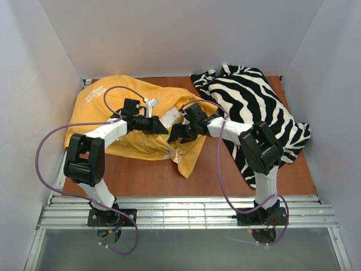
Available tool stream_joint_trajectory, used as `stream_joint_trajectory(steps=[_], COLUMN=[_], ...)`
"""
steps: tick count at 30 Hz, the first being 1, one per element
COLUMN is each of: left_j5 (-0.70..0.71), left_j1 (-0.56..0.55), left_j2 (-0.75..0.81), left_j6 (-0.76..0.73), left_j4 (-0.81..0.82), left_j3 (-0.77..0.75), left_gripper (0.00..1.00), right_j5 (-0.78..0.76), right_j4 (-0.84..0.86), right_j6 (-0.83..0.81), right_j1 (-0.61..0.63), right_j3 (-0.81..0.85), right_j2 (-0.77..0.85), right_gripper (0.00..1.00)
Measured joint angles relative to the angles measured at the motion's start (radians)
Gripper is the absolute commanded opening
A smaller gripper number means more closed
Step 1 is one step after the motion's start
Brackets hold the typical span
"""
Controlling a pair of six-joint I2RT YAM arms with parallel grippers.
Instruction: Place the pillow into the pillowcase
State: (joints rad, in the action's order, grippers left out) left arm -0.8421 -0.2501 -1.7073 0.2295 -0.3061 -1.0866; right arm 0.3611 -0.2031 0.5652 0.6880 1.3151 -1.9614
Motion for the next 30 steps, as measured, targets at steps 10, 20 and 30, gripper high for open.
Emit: stream_joint_trajectory(steps=[10, 20, 30], left_j5=[-0.004, -0.003, 0.130], left_j1=[0.014, 0.008, -0.007], left_j2=[0.008, 0.028, 0.035], left_j6=[0.080, 0.111, 0.002], left_j4=[0.060, 0.069, 0.002], left_j3=[0.017, 0.018, 0.081], left_gripper=[0.00, 0.00, 0.00], right_j5=[-0.086, -0.206, -0.135], right_j4=[-0.003, -0.071, -0.129], right_j6=[0.021, -0.097, -0.264], right_j1=[0.033, 0.032, -0.033], right_j3=[0.072, 0.073, -0.161], right_j2=[-0.092, -0.093, 0.316], right_gripper=[0.47, 0.01, 0.01])
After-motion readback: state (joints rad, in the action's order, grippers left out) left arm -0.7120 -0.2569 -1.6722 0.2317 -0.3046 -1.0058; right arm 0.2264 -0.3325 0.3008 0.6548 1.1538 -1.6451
